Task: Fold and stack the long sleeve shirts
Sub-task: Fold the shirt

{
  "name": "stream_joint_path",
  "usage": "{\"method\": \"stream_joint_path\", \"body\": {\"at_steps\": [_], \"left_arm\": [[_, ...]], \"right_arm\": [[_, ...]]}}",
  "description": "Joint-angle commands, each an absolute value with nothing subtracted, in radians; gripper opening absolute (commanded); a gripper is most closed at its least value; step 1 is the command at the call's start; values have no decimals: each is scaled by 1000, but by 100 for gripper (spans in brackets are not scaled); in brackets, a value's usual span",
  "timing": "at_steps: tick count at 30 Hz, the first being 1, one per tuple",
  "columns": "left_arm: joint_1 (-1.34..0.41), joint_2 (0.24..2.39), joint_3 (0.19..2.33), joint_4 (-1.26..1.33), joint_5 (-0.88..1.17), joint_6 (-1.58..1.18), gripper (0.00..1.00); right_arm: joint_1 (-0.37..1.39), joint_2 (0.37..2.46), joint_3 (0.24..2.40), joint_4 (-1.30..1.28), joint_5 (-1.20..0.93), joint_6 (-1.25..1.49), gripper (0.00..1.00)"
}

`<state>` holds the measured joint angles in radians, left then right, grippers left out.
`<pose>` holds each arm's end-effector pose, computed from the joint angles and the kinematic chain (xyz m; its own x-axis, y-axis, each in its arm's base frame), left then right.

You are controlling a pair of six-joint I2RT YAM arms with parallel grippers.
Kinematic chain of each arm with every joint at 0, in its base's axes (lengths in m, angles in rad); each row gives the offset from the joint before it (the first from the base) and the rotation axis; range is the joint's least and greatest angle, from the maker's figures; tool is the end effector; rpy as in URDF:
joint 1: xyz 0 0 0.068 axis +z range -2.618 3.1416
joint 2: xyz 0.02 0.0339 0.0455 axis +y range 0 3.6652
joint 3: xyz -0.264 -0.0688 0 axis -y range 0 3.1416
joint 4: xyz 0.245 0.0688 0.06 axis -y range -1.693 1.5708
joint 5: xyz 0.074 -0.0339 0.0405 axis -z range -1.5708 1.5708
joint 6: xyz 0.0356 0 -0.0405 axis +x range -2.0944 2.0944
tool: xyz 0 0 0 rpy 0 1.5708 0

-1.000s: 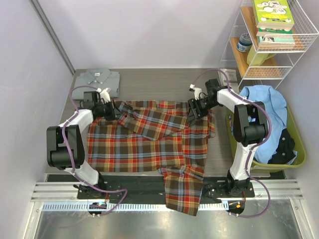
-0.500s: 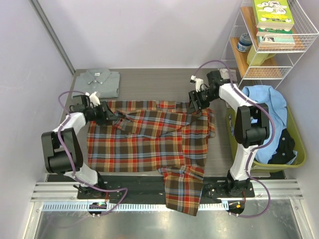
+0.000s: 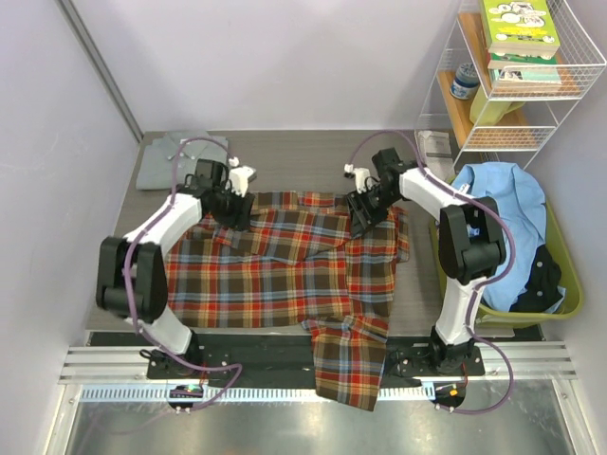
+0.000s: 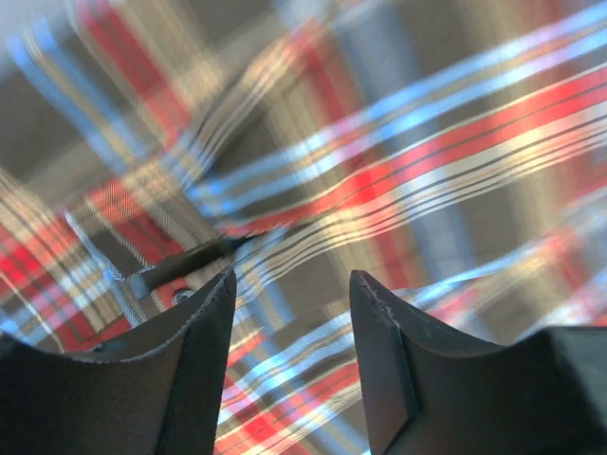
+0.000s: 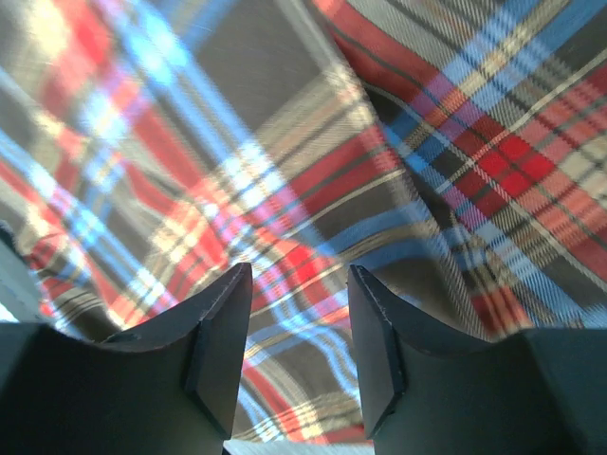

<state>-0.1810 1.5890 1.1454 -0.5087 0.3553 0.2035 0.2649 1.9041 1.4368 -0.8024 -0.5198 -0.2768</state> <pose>0.3264 -0.0723 0.2390 -0.7107 0.3227 -0.6251 0.5216 0.8380 -0.1604 0.3652 0.1174 0.2060 -0.7857 -0.4589 -0.4149 -0.6072 0.7003 0.3753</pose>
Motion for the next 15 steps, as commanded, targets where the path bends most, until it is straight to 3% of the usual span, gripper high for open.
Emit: {"method": "stream_joint_path", "body": {"at_steps": [1,7,15], "left_arm": [[-140,1686,1155,-659,138,299,50],[-112,1762,1121,-661,84,344,50],[-112,2025,1360,-653,129,304,46]], "right_arm": [[261,1988,1420,-796,-440,-279,49],[226,2103,1471,-784,-347,-288,45],[169,2276,1784,-830,-305,-308,45]]}}
